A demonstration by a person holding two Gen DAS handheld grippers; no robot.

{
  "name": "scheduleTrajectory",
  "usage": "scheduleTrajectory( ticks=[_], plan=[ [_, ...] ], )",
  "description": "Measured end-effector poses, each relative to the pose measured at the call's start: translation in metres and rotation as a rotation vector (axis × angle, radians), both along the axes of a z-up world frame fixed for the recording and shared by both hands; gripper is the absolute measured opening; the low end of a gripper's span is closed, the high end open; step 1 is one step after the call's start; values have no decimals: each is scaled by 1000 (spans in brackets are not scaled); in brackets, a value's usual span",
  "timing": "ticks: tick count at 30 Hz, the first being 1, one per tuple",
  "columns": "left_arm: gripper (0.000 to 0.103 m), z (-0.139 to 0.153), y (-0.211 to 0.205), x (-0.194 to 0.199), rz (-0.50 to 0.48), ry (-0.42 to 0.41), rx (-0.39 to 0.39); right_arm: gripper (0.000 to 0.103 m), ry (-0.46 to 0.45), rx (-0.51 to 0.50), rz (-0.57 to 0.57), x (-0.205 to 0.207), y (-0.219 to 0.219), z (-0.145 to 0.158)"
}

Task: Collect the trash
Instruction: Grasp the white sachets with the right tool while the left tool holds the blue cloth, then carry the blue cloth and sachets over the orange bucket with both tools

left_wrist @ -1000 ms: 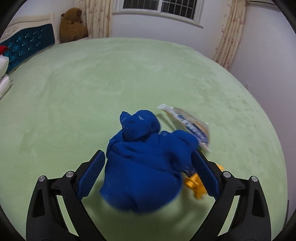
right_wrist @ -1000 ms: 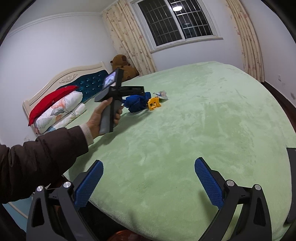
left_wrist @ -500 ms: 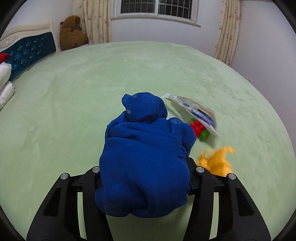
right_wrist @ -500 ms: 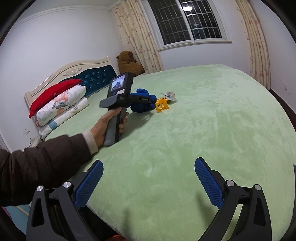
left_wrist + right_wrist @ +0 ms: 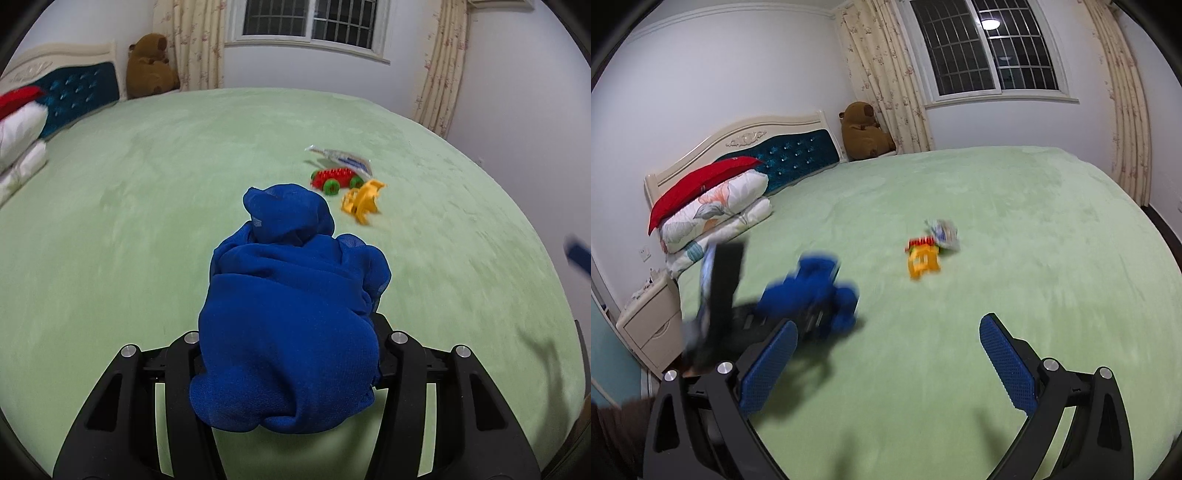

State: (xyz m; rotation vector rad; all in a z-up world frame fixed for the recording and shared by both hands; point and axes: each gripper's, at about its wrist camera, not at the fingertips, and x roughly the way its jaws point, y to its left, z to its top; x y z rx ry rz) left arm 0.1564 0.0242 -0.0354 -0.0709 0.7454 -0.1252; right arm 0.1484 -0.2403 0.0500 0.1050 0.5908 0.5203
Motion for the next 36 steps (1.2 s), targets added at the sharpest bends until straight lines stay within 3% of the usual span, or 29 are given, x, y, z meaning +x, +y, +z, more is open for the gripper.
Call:
scheduleTrajectory(
  ticks=[6,11,17,20,23,25,30,36],
  plan=[
    [52,-13,9,-2,31,-7,-63,97,128,-35,19,114,21,8],
    [52,-16,2,-4,24,-22,-31,81,304,-102,22,220,54,-9],
    [52,-19,12,0,10,-8,-99,75,417,-253,-5,290,90,-40],
    [52,-19,10,0,9,-10,-88,70,439,-348,-8,304,106,-55],
    [52,-20,9,0,5,-7,-89,35,452,-392,-52,314,107,-63],
    [52,-20,10,0,3,-6,-95,22,456,-358,-89,318,98,-62],
    [52,-20,11,2,2,-8,-95,17,392,-239,-153,299,63,-42],
    [52,-21,18,2,0,-15,-134,17,360,-76,-156,236,17,-21]
  ],
)
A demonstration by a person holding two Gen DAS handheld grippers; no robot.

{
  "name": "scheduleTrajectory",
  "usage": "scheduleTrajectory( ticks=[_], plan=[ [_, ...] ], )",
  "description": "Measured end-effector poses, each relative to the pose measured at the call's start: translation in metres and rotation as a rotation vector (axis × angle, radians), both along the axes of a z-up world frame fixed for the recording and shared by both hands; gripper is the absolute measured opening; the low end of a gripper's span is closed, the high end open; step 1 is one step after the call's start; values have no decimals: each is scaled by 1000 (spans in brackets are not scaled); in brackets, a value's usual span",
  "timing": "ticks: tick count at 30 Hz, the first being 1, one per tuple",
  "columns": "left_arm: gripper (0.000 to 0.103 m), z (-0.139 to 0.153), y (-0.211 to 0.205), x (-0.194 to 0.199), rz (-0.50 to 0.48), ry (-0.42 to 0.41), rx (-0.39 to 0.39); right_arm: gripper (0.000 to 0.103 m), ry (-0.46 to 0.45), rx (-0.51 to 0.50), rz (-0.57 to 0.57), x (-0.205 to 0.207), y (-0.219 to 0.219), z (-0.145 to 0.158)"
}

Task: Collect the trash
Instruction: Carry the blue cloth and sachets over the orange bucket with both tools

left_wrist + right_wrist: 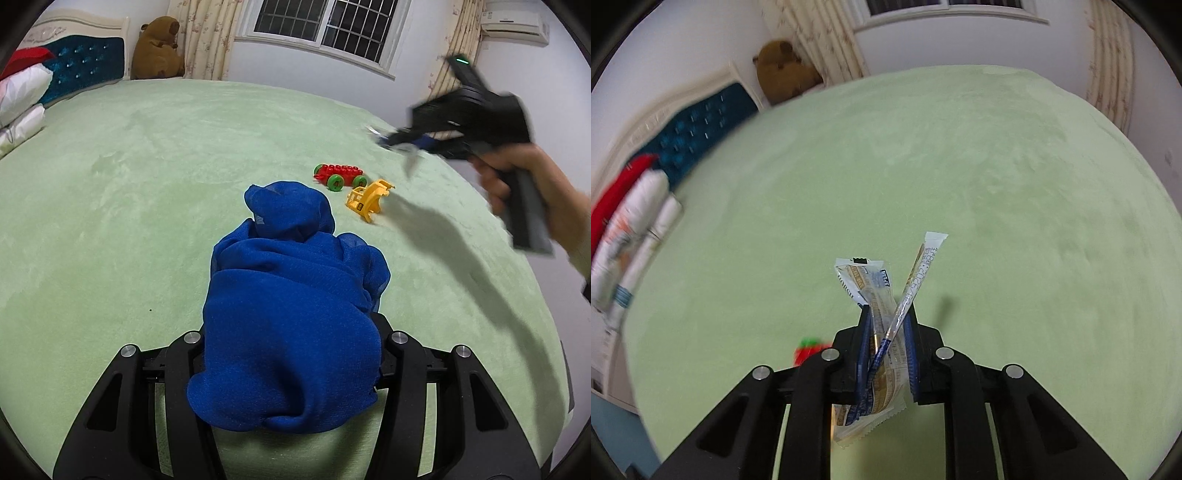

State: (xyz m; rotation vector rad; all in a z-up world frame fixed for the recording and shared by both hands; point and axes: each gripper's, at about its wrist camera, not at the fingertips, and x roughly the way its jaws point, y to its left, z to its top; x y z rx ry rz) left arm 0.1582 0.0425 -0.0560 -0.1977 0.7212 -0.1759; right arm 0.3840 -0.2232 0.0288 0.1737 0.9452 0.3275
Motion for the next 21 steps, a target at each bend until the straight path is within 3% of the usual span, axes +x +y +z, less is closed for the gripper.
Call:
scheduleTrajectory(
  ticks=[13,21],
  plan=[
    [52,5,-5,-7,-3,-9,24,18,-75,269,-81,-231,-56,-28],
    [52,18,-29,-70,-66,9,70,18,-154,274,-60,-318,-57,-29]
  ],
)
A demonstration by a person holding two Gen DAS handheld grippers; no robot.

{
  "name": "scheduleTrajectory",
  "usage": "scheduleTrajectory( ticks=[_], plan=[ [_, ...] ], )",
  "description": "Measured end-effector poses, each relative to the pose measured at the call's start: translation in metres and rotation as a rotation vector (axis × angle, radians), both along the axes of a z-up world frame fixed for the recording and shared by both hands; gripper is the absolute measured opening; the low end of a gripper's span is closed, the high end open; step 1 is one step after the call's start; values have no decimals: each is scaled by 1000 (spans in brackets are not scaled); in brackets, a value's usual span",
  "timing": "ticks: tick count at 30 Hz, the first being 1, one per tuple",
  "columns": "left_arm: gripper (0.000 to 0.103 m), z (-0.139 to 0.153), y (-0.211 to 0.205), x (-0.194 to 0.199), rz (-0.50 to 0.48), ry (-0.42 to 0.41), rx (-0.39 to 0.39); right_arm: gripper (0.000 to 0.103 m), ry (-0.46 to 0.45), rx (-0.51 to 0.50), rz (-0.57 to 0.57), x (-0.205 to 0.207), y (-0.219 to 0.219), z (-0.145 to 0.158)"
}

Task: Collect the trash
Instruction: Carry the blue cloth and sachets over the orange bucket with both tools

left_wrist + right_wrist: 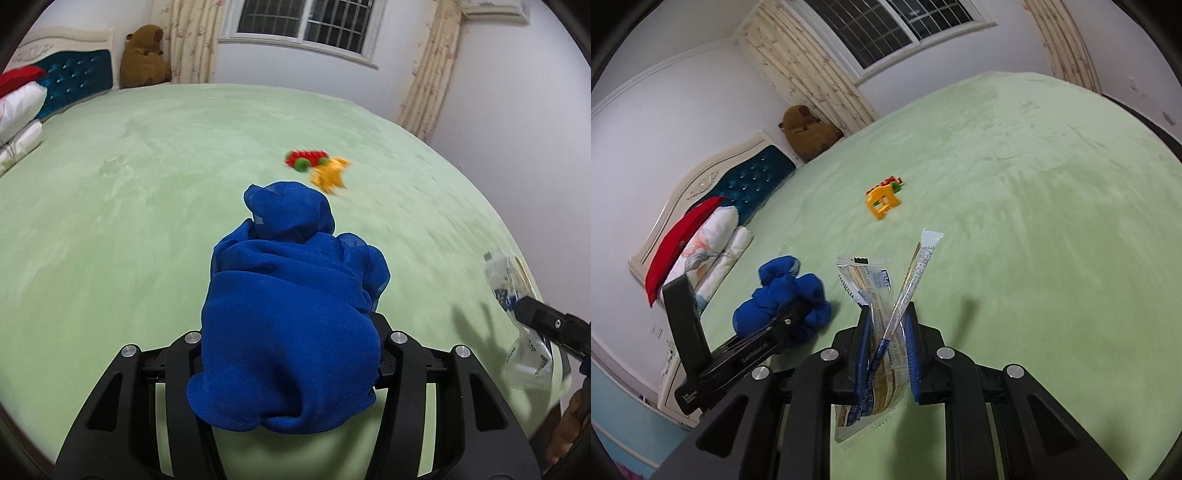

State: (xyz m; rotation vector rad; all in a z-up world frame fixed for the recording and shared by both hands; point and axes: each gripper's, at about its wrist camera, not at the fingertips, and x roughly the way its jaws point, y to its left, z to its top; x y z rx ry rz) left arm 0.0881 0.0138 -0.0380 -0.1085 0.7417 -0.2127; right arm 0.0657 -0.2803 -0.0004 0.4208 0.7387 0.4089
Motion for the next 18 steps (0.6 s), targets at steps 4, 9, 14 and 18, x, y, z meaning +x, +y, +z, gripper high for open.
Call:
scheduleTrajectory(
  ticks=[4,9,14,18],
  plan=[
    [52,5,-10,-40,-35,16,8,19,-41,-42,54,-38,4,3],
    [52,4,-21,-86,-66,32,49,19,-53,-63,127,-87,7,-2],
    [52,-3,-29,-126,-102,50,101,21,-33,-100,178,-121,10,-10],
    [52,-11,-36,-152,-154,72,157,22,-8,-131,231,-148,12,-21]
  ],
)
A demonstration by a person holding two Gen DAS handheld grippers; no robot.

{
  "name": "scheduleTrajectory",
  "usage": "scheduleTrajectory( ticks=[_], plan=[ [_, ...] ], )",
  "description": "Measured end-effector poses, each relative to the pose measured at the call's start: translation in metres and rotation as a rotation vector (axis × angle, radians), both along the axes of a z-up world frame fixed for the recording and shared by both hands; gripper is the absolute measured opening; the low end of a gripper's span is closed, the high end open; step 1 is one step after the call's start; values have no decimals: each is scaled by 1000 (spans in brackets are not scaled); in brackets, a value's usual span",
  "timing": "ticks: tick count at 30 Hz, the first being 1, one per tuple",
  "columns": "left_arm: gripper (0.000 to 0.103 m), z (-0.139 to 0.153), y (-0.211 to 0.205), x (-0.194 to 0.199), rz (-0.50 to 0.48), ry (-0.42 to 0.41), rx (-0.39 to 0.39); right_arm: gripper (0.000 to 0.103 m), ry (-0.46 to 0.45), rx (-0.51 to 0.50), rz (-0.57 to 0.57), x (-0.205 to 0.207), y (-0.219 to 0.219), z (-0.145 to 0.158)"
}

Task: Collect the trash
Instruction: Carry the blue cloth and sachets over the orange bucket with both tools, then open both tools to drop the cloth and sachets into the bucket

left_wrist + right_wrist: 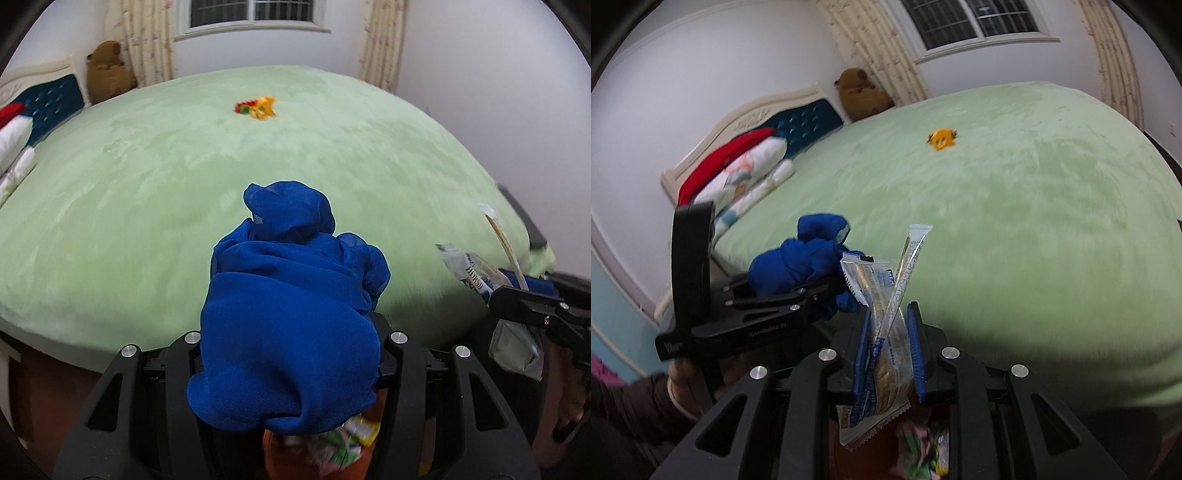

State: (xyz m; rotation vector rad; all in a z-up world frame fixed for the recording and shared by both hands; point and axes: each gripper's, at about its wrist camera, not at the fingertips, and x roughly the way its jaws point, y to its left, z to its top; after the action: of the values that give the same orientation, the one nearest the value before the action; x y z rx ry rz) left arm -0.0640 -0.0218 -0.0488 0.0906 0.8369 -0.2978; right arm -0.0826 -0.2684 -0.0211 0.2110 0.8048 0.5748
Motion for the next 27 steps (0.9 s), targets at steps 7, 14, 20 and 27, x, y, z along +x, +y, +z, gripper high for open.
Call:
scheduleTrajectory(
  ticks=[7,14,20,27],
  plan=[
    [52,-33,-8,-41,-99,122,78,22,93,-41,41,-28,0,-27],
    [52,-74,-10,-53,-134,263,111,22,192,-45,63,-37,3,-57],
    [52,-94,-12,-49,-141,333,127,22,247,-82,77,-36,14,-78],
    [55,-115,-16,-39,-153,425,131,28,320,-107,87,-26,20,-98]
  ],
)
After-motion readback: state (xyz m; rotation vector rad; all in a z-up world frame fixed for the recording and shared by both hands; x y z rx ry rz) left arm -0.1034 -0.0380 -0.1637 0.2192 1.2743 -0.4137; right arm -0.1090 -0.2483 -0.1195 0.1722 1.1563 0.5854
